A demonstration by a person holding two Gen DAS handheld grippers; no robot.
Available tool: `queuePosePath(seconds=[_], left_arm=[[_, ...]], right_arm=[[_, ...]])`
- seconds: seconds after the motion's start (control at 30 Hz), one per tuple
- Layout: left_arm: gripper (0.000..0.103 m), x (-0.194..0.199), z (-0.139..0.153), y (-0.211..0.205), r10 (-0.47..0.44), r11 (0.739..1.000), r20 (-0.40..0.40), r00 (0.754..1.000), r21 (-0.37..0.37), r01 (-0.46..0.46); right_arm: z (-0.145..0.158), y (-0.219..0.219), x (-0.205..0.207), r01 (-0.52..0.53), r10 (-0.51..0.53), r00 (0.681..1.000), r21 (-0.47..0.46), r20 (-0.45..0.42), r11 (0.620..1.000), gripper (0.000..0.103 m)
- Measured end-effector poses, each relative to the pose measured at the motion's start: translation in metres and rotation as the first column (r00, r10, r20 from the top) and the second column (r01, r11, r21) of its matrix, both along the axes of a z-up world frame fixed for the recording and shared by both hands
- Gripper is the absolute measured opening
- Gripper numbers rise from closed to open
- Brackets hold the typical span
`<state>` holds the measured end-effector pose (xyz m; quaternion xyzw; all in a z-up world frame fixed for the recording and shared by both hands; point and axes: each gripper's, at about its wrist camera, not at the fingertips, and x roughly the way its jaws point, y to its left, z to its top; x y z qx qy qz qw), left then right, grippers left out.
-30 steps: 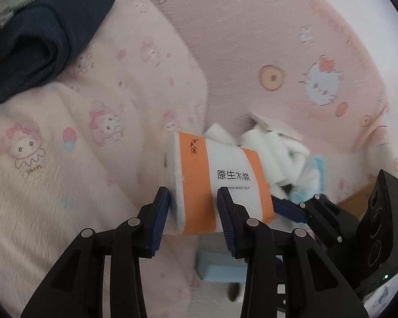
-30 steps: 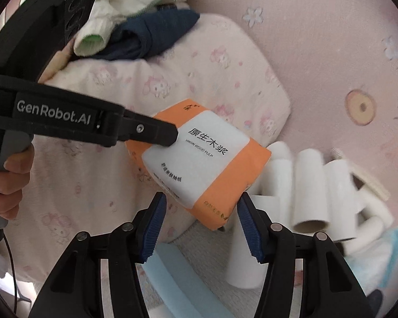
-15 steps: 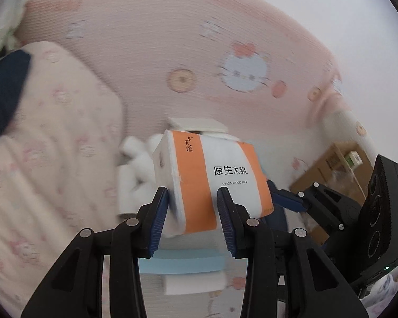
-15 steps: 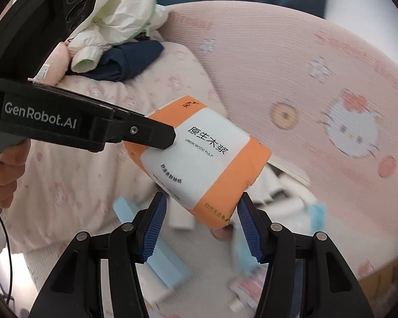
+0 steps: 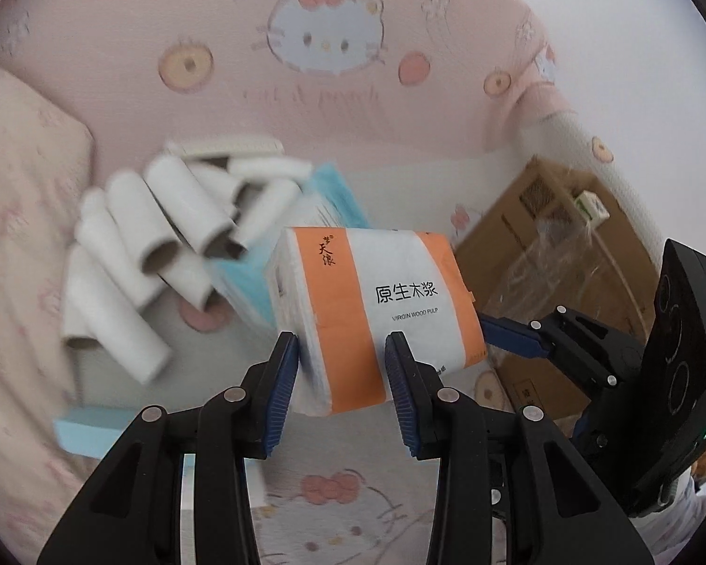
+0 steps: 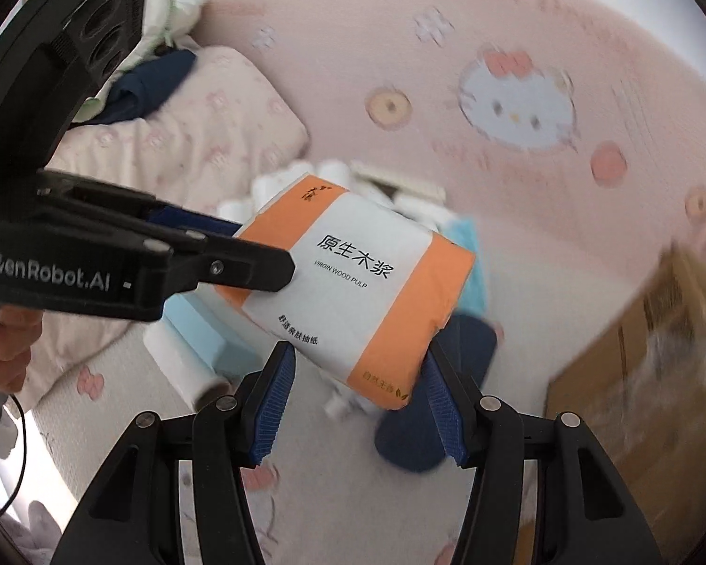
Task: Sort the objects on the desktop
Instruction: 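Lift the tissue pack with both grippers off the sofa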
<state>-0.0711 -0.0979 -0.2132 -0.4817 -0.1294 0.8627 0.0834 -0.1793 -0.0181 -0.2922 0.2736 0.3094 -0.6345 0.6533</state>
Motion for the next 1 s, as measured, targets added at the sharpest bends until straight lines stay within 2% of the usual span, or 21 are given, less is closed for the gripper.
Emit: queuePosePath(seconds=[0.2,0.3,0.43,0.6,0.7,0.9,1.0], left_arm=[[0.041,-0.002,-0.041,0.015,0.002,0.998,0.083,0.997,0.061,-0.007],[0.041,-0.001,-0.062,0.018,0.005,0.995,0.126,0.992,0.095,-0.017],[0.041,-0.001,-0.082,0.019,-0.001,0.995,0.151,0.988,0.096,-0.014],[0.042,0.004,-0.095,0.013,0.030,0.989,0.179,0.983,0.140,-0.056],[0.044,0.009,-0.096,0.015,0.034,0.991,0.197,0.980,0.122,-0.059],[0.052,0.019,-0.085,0.032,0.002,1.000,0.171,0.985,0.010,-0.004],[0.055,0.022,-0.083,0.031,0.028,1.000,0.156,0.987,0.007,-0.029]], right_arm=[[-0.031,0.004,-0.015,0.017,-0.025,0.997,0.116,0.068,0.993,0.053],[-0.047,0.007,-0.014,-0.011,0.003,0.999,0.182,0.043,0.983,0.053],[-0.059,0.010,-0.012,-0.031,0.028,1.000,0.209,0.014,0.978,0.053],[-0.063,0.010,-0.021,-0.056,0.042,0.996,0.206,0.074,0.977,0.055],[-0.065,0.007,-0.022,-0.075,0.056,0.993,0.202,0.099,0.976,0.055],[-0.063,0.017,-0.019,-0.166,0.146,0.982,0.186,0.118,0.968,0.055],[-0.057,0.019,-0.022,-0.161,0.134,0.978,0.168,0.162,0.973,0.055]])
